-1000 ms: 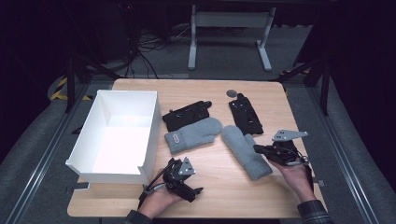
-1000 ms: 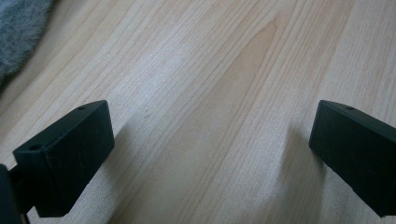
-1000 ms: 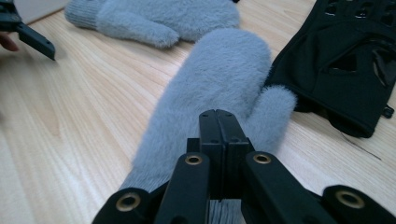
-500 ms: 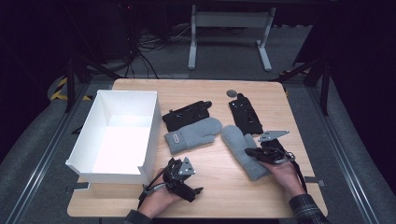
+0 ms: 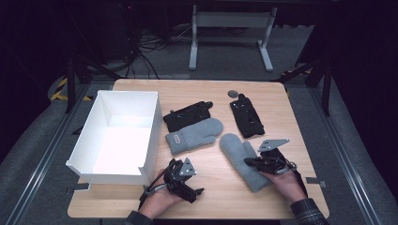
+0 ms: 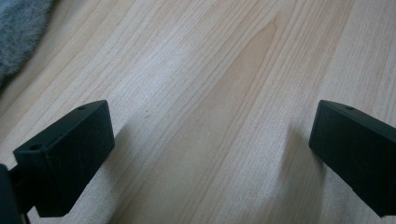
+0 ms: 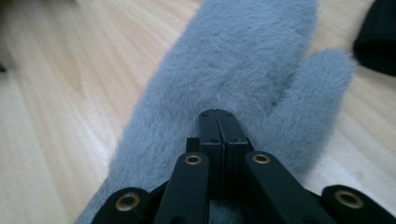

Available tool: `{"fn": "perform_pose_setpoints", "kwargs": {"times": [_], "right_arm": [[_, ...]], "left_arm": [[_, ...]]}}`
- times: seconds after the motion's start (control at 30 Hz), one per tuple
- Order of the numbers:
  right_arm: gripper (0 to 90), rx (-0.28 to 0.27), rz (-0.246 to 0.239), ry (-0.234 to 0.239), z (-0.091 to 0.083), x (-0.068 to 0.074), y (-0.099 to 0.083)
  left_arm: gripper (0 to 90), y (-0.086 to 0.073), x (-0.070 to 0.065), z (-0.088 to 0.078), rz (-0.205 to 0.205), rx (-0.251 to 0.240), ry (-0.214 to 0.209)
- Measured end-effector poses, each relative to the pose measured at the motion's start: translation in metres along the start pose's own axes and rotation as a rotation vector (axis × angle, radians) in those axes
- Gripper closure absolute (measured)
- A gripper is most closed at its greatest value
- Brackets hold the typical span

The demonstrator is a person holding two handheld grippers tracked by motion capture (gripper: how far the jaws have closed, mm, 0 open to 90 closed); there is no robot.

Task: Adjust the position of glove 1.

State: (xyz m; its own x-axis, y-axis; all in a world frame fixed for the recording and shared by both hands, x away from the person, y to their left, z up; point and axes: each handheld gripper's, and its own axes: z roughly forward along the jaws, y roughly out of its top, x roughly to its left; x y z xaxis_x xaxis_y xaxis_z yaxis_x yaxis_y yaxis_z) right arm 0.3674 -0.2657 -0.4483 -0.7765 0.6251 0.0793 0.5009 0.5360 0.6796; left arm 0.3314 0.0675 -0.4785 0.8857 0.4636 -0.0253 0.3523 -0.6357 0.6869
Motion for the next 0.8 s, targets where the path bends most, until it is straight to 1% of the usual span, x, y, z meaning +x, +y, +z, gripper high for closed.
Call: {"fn": "perform_pose_setpoints", "kwargs": {"times": [0.1, 0.13, 0.23, 0.3, 0.4, 0.5, 0.57, 0.63, 0.73, 0.8], "right_arm": [[90.0, 0.006, -0.008, 0.015, -0.001, 0.01, -0.002], [90.0, 0.006, -0.008, 0.015, -0.001, 0.01, -0.002], [90.0, 0.014, -0.026, 0.03, 0.0, 0.022, -0.001], [90.0, 0.017, -0.042, 0.052, 0.002, 0.032, -0.002], [90.0, 0.012, -0.064, 0.052, 0.001, 0.04, 0.0], [90.0, -0.028, -0.067, 0.055, -0.009, 0.038, 0.001], [90.0, -0.054, -0.061, 0.043, -0.019, 0.032, 0.0], [90.0, -0.073, -0.042, 0.025, -0.031, 0.025, -0.005], [90.0, -0.072, -0.021, 0.017, -0.042, 0.017, -0.016], [90.0, -0.06, -0.014, 0.007, -0.049, 0.014, -0.025]], "left_arm": [[0.5, 0.0, 0.0, 0.0, 0.0, 0.0, 0.0], [0.5, 0.0, 0.0, 0.0, 0.0, 0.0, 0.0], [0.5, 0.0, 0.0, 0.0, 0.001, 0.0, 0.0], [0.5, 0.0, 0.0, 0.0, 0.001, 0.001, 0.0], [0.5, 0.0, 0.0, 0.0, 0.0, 0.0, 0.0], [0.5, 0.0, 0.0, 0.0, 0.0, 0.0, 0.0], [0.5, 0.0, 0.0, 0.0, 0.0, 0.0, 0.0], [0.5, 0.0, 0.0, 0.0, 0.0, 0.0, 0.0], [0.5, 0.0, 0.0, 0.0, 0.0, 0.0, 0.0], [0.5, 0.0, 0.0, 0.0, 0.0, 0.0, 0.0]]}}
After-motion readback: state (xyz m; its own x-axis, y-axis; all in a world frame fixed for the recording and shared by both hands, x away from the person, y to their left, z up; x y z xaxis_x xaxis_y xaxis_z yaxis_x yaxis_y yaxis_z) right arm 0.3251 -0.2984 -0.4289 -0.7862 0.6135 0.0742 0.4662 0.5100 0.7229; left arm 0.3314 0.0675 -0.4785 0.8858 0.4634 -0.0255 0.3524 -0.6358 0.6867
